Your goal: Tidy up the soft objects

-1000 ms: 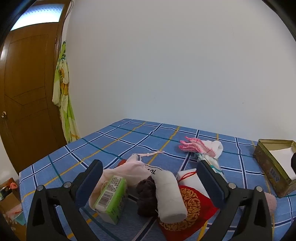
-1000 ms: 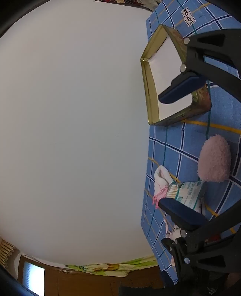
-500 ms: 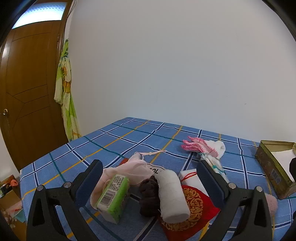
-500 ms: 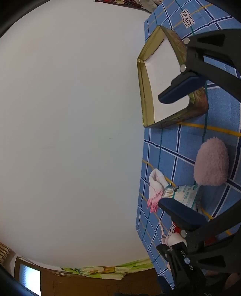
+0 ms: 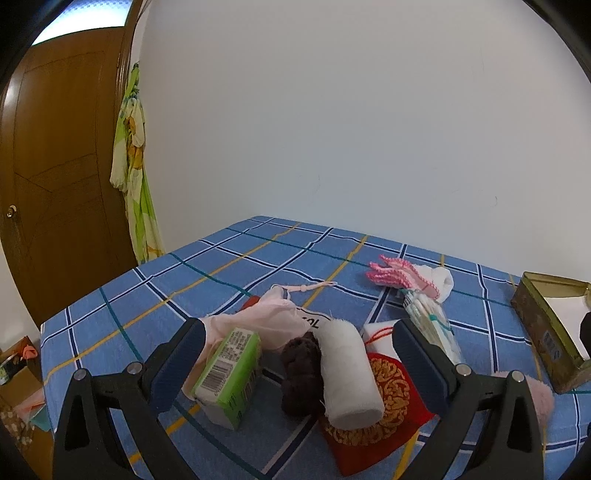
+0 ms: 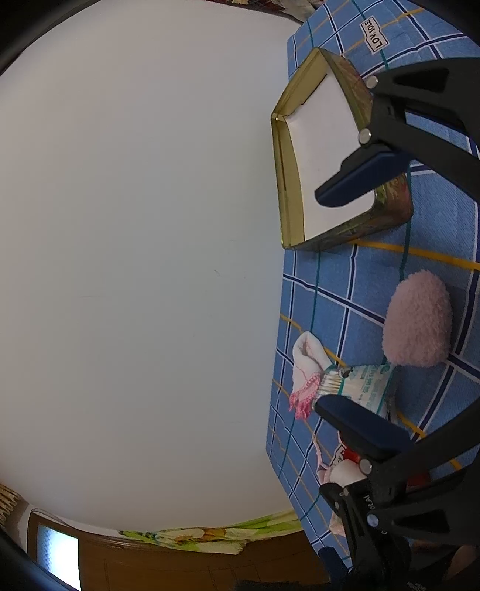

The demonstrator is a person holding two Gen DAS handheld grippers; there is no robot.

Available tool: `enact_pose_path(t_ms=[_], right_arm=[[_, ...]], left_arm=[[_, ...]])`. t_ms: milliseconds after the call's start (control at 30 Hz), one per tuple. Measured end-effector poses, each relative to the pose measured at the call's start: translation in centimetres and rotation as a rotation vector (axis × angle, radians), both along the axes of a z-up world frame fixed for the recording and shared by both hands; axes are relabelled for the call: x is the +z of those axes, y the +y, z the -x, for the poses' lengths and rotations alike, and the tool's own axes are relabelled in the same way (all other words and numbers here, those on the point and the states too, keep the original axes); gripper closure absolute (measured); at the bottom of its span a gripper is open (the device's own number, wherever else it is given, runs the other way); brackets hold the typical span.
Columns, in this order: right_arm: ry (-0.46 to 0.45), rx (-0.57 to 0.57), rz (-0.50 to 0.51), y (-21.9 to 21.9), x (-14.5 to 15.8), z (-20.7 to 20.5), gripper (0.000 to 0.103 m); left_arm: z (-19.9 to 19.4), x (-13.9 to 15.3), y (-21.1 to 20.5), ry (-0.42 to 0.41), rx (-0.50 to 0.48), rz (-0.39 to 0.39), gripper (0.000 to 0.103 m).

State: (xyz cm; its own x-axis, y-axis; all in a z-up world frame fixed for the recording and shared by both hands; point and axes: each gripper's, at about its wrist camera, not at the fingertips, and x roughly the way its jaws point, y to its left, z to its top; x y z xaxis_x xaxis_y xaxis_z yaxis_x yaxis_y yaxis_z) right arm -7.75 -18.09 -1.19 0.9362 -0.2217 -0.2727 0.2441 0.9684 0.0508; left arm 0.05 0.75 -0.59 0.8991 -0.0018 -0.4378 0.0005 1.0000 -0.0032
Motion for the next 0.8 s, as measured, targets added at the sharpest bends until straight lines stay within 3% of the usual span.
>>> enact_pose_path(t_ms=[800], right_arm=[[0.055,0.035,-0.017,0.20,-0.31,-0.62,0.000]], left_arm=[[0.91,-0.10,-0.29,0.025,-0.011,-0.004,0.000]])
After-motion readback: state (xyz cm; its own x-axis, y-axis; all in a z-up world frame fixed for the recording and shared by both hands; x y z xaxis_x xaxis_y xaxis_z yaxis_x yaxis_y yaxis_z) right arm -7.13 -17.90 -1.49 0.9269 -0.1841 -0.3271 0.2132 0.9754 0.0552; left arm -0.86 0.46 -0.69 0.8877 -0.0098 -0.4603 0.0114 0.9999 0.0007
